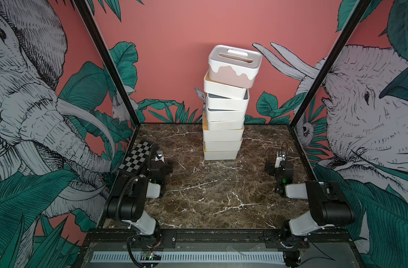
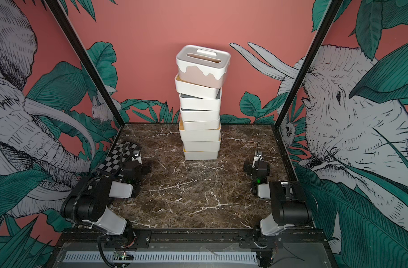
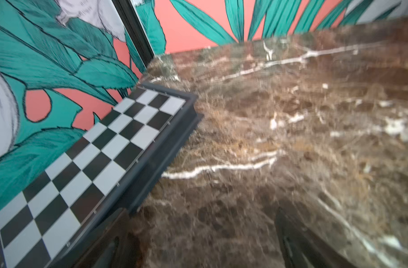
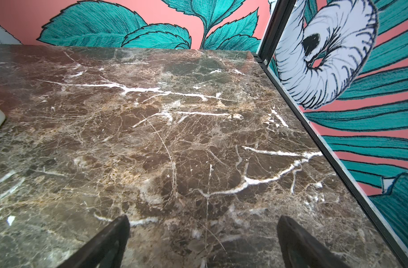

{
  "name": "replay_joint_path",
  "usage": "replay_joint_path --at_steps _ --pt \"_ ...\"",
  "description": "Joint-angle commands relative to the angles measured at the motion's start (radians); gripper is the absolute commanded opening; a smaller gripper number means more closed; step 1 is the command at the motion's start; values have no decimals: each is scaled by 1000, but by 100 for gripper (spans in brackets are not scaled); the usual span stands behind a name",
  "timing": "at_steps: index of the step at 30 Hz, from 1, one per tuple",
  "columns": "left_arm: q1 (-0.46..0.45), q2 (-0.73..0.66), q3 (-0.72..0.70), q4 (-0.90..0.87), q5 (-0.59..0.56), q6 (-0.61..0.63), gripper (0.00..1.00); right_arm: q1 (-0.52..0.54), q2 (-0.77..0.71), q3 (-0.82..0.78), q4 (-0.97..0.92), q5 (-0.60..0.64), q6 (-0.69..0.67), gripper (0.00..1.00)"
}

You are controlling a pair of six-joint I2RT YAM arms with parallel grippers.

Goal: Stack the tissue boxes
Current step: Reset both arms

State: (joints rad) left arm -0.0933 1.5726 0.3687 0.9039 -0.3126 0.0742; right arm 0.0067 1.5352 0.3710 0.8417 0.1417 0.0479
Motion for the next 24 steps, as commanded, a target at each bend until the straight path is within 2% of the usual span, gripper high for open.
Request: replay_joint_path --at_steps 1,24 --pt "9 -25 22 8 24 -3 99 5 -13 8 36 5 -8 99" --pt "8 -28 28 -12 43 1 100 6 -13 9 34 6 -8 99"
